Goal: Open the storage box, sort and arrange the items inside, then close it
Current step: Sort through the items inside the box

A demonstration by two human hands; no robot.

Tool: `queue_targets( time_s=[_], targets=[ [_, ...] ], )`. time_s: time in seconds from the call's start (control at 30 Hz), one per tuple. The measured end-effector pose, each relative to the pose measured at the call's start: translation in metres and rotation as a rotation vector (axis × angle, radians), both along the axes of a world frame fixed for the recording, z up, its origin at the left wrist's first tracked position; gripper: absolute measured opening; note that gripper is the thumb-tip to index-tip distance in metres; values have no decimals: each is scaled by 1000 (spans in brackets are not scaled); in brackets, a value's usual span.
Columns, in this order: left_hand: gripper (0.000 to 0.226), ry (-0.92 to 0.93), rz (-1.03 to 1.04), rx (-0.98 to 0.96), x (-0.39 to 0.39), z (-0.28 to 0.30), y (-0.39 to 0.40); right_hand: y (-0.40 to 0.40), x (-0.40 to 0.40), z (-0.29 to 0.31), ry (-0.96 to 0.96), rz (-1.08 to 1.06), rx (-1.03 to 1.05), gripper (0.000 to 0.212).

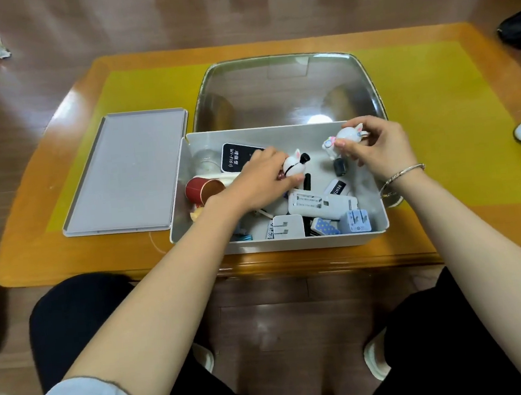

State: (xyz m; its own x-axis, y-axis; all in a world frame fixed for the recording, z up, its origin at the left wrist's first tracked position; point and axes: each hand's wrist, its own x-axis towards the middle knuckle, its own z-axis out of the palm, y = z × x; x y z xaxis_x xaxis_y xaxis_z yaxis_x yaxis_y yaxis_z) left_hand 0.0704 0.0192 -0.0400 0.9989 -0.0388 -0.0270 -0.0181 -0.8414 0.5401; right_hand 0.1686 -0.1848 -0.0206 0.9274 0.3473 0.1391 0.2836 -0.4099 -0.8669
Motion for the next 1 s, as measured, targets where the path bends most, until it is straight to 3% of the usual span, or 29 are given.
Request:
queue_targets(
  time_s=[0.2, 0.6, 1.0],
  targets=[
    [19, -48, 151, -187, 12, 3, -6, 0, 6, 2, 16, 63, -97, 26],
    [28, -96, 280, -324, 20, -8, -24, 16, 21, 3, -54, 82, -217, 12],
    [30, -203, 307, -107, 20, -25, -25, 36, 27, 4, -220, 264, -661, 23]
  ],
)
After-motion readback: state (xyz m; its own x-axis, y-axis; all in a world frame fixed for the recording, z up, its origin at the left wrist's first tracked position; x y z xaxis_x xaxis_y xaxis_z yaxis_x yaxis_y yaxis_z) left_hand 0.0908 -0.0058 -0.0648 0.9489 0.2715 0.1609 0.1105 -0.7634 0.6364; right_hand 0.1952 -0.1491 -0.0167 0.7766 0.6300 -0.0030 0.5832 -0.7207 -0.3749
